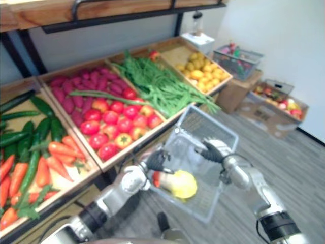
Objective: Pick vegetable in the basket
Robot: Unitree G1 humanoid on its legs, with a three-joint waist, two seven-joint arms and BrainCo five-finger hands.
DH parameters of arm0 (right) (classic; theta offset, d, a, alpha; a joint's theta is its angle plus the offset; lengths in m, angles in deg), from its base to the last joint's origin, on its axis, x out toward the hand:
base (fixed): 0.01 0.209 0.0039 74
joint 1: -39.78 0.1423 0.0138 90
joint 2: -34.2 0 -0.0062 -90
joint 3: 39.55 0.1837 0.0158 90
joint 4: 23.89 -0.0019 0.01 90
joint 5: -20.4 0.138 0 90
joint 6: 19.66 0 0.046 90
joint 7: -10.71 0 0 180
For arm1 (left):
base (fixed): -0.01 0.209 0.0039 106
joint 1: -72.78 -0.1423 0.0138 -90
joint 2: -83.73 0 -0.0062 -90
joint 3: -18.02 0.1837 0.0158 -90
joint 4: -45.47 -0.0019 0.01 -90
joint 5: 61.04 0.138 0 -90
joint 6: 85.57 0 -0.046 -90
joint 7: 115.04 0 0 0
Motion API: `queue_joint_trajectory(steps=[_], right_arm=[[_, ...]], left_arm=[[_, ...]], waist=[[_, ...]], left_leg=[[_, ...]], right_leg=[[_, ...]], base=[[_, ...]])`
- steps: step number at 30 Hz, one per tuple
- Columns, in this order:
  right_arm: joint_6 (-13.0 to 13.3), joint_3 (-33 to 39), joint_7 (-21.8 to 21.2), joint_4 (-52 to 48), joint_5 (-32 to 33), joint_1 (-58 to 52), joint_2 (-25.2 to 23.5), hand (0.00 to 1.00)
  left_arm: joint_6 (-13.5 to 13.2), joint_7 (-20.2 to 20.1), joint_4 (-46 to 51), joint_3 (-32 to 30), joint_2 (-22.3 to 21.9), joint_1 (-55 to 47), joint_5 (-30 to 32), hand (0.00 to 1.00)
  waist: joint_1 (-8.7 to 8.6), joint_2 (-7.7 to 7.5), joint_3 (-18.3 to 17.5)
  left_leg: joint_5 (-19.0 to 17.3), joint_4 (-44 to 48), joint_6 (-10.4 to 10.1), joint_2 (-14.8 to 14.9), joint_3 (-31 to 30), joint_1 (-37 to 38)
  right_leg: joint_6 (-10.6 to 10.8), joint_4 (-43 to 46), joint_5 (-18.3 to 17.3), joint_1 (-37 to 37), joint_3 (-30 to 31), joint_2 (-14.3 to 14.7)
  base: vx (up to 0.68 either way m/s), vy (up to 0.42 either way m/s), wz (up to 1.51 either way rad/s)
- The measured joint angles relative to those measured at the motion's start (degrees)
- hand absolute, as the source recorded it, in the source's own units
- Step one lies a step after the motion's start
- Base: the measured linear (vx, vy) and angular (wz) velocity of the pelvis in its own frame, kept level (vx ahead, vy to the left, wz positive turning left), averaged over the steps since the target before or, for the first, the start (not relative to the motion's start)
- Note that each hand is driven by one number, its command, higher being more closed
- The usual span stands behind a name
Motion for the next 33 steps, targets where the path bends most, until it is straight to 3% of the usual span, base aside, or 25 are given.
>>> queue_joint_trajectory(steps=[2,3,4,6,10,12,18,24,28,33], right_arm=[[-0.1,0.5,-0.1,4.0,-0.1,-0.8,-2.0,1.0],[-0.7,1.1,-0.2,8.7,-0.7,-1.9,-3.9,1.0],[-1.0,1.3,-0.4,10.9,-1.0,-2.1,-4.7,1.0],[-2.7,5.3,-0.4,17.3,-3.0,-3.7,-7.0,1.0],[-5.8,15.0,0.4,24.2,-2.8,-5.1,-10.3,1.0],[-7.0,21.8,2.9,26.9,-1.7,-6.6,-12.2,1.0],[-8.1,30.2,6.8,33.6,0.4,-8.9,-16.5,1.0],[-8.0,33.4,7.5,42.6,0.5,-8.7,-18.6,1.0],[-8.1,38.0,8.6,49.8,2.1,-8.6,-18.6,1.0],[-8.5,41.8,9.2,53.4,2.7,-9.1,-21.8,1.0]], left_arm=[[-3.3,-0.7,7.8,1.1,0.5,-1.1,-1.7,0.0],[-7.2,-1.9,16.0,2.5,0.1,-1.4,-4.2,0.0],[-8.8,-2.4,19.1,3.0,0.3,-1.6,-5.1,0.0],[-13.7,-3.5,27.2,1.8,1.3,-4.3,-11.6,0.0],[-13.8,-3.8,29.0,-3.8,8.0,-9.8,-17.8,0.0],[-13.6,-4.5,29.9,-8.3,11.8,-13.8,-20.7,0.0],[-13.8,-4.3,35.4,-15.0,13.6,-18.7,-20.6,0.0],[-13.8,-2.5,36.2,-25.7,11.9,-24.9,-20.0,0.0],[-13.9,0.0,34.8,-36.3,6.7,-28.0,-19.1,0.0],[-12.3,4.0,22.0,-50.2,1.6,-29.4,-14.7,0.0]], waist=[[0.93,-0.16,-0.1],[2.42,-0.09,-0.2],[3.0,-0.01,-0.2],[4.24,1.08,-1.0],[4.74,0.92,-1.5],[4.95,0.71,-1.9],[5.62,0.29,-3.7],[5.83,-0.27,-5.0],[5.83,-0.29,-5.3],[5.65,-0.1,-5.7]], left_leg=[[0.2,0.0,0.3,-0.2,-1.4,-0.9],[0.5,0.0,0.7,-0.5,-3.1,-1.7],[0.7,-0.1,0.8,-0.7,-3.8,-2.0],[1.2,-0.8,1.6,-1.7,-7.7,-3.4],[2.2,-2.1,2.1,-3.3,-11.9,-4.8],[3.4,-3.7,2.7,-4.5,-14.6,-6.0],[6.6,-6.7,2.8,-5.7,-21.4,-8.1],[12.2,-14.0,2.2,-7.5,-26.2,-8.5],[15.4,-18.3,2.5,-8.4,-28.7,-8.4],[17.1,-20.5,2.5,-8.6,-30.8,-7.6]], right_leg=[[0.0,-0.2,0.0,0.1,-1.3,-0.6],[0.0,-0.2,0.0,0.4,-2.9,-1.2],[0.0,-0.3,0.0,0.6,-3.5,-1.5],[0.0,-0.5,0.0,1.8,-7.0,-3.1],[-0.4,-0.5,-0.3,2.8,-11.1,-4.6],[-0.5,-0.5,-0.4,2.9,-13.9,-5.7],[-1.5,-0.2,-2.8,4.3,-20.8,-6.7],[-2.0,0.3,-5.1,4.1,-25.6,-6.8],[-1.9,0.1,-4.9,4.1,-28.1,-7.0],[-2.0,-0.2,-4.9,4.9,-30.3,-6.8]], base=[[-0.03,-0.002,0.49],[-0.02,0.007,0.51],[-0.02,0.021,0.69],[-0.02,0.032,0.77],[-0.04,0.015,0.61],[-0.03,-0.014,0.59],[0.0,-0.043,0.62],[0.02,-0.051,0.45],[0.02,-0.022,0.33],[0.03,-0.015,0.19]])
